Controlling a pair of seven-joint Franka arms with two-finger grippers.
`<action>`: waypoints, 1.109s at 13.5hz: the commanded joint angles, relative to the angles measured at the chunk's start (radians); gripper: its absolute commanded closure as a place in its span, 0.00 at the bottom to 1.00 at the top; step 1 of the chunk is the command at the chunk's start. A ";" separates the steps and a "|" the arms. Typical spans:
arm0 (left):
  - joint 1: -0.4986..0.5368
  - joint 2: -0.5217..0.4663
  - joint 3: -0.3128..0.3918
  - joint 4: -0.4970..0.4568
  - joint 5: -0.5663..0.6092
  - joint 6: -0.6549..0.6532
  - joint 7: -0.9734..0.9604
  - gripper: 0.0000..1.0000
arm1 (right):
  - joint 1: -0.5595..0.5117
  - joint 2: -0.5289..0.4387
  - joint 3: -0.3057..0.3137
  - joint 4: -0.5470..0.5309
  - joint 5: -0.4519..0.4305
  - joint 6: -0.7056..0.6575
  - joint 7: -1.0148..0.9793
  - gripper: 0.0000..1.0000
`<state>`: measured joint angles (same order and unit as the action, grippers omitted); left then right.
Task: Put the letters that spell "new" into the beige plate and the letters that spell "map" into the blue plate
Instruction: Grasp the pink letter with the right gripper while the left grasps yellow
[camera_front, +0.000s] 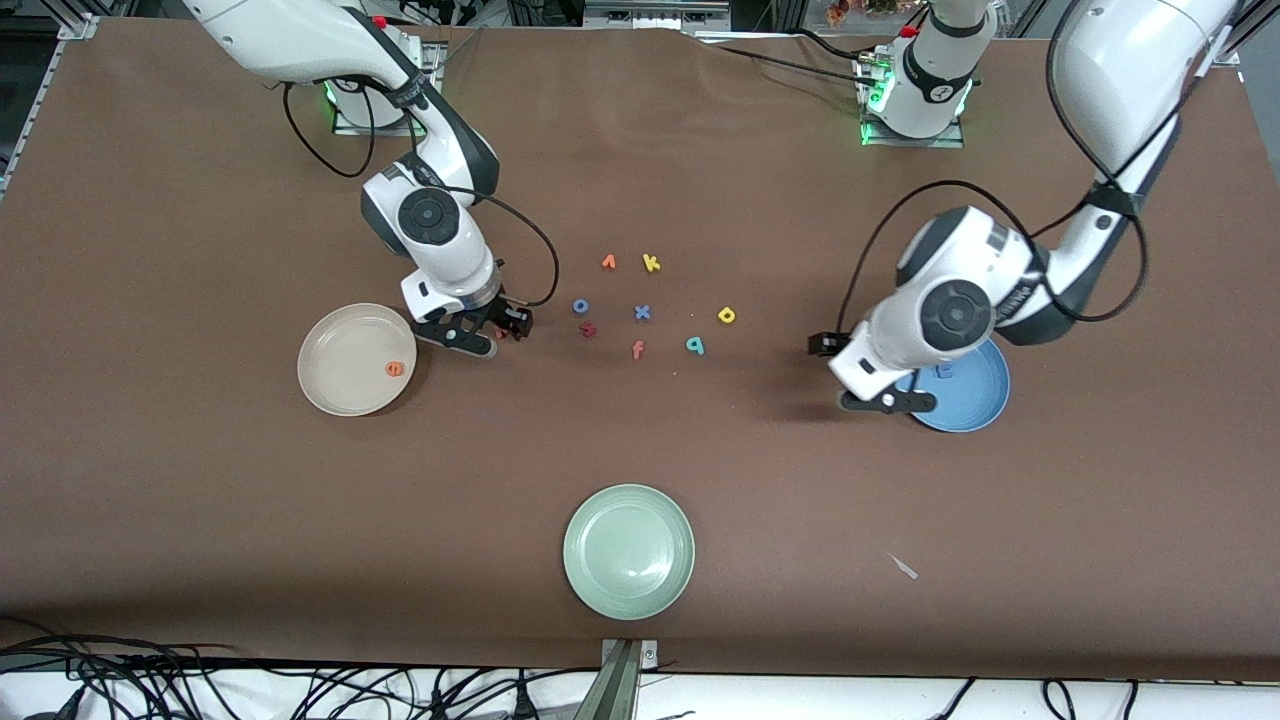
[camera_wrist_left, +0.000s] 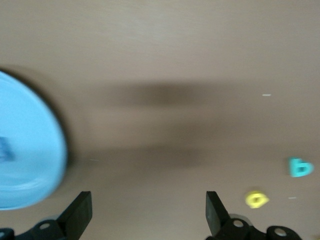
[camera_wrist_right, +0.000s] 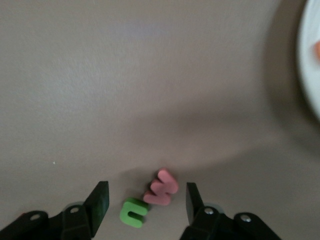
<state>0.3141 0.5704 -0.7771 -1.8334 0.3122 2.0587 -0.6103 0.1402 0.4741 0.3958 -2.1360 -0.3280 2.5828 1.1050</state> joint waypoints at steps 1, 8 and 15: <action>-0.048 -0.012 -0.019 -0.113 0.001 0.186 -0.161 0.00 | 0.021 0.028 -0.011 0.012 -0.023 0.033 0.053 0.29; -0.217 0.092 -0.007 -0.129 0.250 0.293 -0.511 0.01 | 0.019 0.021 -0.043 -0.033 -0.089 0.059 0.053 0.29; -0.246 0.155 0.015 -0.119 0.291 0.284 -0.514 0.19 | 0.019 0.031 -0.046 -0.036 -0.089 0.071 0.056 0.41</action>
<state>0.0929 0.7132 -0.7699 -1.9734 0.5707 2.3535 -1.1133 0.1548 0.5042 0.3523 -2.1608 -0.3971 2.6322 1.1360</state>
